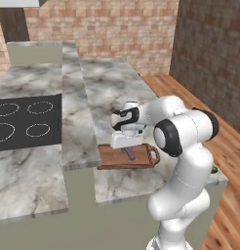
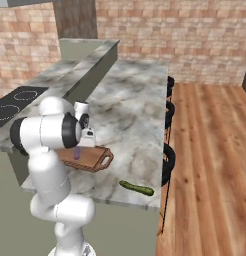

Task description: Open the drawer on the left and place the cutting tools on the cutting board.

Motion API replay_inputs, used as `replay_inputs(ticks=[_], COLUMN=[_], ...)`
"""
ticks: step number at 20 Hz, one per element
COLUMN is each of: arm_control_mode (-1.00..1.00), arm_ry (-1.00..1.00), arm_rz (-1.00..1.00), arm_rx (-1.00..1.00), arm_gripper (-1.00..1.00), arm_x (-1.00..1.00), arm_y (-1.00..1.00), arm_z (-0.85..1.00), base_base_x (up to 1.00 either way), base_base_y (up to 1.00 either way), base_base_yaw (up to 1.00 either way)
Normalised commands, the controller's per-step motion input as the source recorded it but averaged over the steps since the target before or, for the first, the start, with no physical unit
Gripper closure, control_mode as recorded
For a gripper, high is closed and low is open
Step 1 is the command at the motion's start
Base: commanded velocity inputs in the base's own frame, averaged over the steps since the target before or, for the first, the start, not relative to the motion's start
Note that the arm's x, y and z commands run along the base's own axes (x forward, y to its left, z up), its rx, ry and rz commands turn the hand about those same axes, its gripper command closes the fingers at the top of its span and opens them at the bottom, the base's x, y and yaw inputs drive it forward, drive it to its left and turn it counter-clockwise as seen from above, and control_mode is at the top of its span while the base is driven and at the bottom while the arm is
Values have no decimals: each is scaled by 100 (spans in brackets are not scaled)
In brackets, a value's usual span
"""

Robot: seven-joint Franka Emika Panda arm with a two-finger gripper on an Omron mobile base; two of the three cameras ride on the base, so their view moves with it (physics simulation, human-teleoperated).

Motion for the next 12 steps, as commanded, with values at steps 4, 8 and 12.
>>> replay_inputs(ticks=[4,8,12], arm_control_mode=[-100,-100,-100], arm_ry=[0,0,0], arm_rz=[0,0,-1], arm_rx=[-1,0,0], arm_gripper=[100,100,100], arm_x=[3,0,0], arm_y=[15,16,11], arm_z=[-13,-19,-25], base_base_x=[0,0,0], base_base_y=[0,0,0], base_base_yaw=[0,0,0])
